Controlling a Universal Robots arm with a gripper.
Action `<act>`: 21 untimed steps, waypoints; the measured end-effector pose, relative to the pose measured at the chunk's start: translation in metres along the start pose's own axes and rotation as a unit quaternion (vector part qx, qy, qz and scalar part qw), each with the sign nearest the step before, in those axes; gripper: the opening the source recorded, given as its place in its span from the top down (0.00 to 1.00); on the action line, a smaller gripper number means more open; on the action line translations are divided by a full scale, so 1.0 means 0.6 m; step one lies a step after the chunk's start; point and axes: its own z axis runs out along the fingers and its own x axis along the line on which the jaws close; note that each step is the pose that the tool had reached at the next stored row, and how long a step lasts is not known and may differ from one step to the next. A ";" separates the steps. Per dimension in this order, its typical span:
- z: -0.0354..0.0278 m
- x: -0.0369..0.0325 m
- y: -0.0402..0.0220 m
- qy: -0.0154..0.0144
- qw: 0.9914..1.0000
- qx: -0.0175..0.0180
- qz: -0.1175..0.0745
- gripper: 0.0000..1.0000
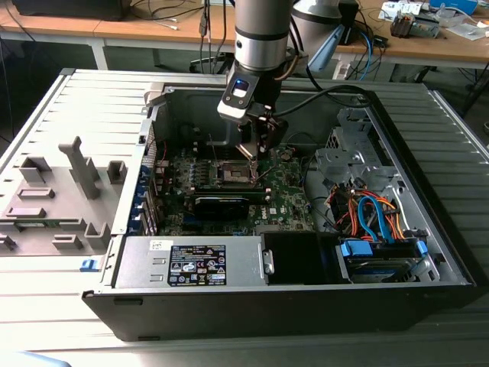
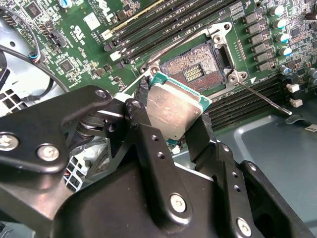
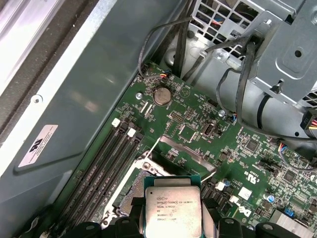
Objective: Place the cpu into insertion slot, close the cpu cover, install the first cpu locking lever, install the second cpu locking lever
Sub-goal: 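Place the cpu into insertion slot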
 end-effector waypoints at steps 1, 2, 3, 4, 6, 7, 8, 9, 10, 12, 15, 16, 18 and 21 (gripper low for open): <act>0.000 0.000 0.000 0.000 1.000 0.000 0.000 0.45; 0.000 0.000 0.000 0.000 1.000 0.000 0.001 0.45; 0.000 0.000 0.000 0.000 1.000 0.000 0.001 0.45; 0.000 0.000 0.000 0.000 1.000 0.000 0.001 0.45; 0.001 0.000 0.000 -0.001 1.000 0.000 0.002 0.45; 0.001 0.000 0.000 -0.001 1.000 0.000 0.002 0.45; 0.001 0.000 0.000 -0.001 1.000 0.000 0.002 0.45; 0.001 0.000 0.000 -0.001 1.000 0.001 0.002 0.45; 0.001 0.000 0.000 -0.001 1.000 0.001 0.003 0.45; 0.001 0.000 0.000 -0.001 1.000 0.001 0.003 0.45; 0.002 0.000 0.000 -0.001 1.000 0.001 0.004 0.45; 0.002 0.000 0.000 -0.001 1.000 0.001 0.004 0.45; 0.002 0.000 0.000 -0.001 1.000 0.001 0.004 0.45; 0.002 0.000 0.000 -0.001 1.000 0.001 0.005 0.45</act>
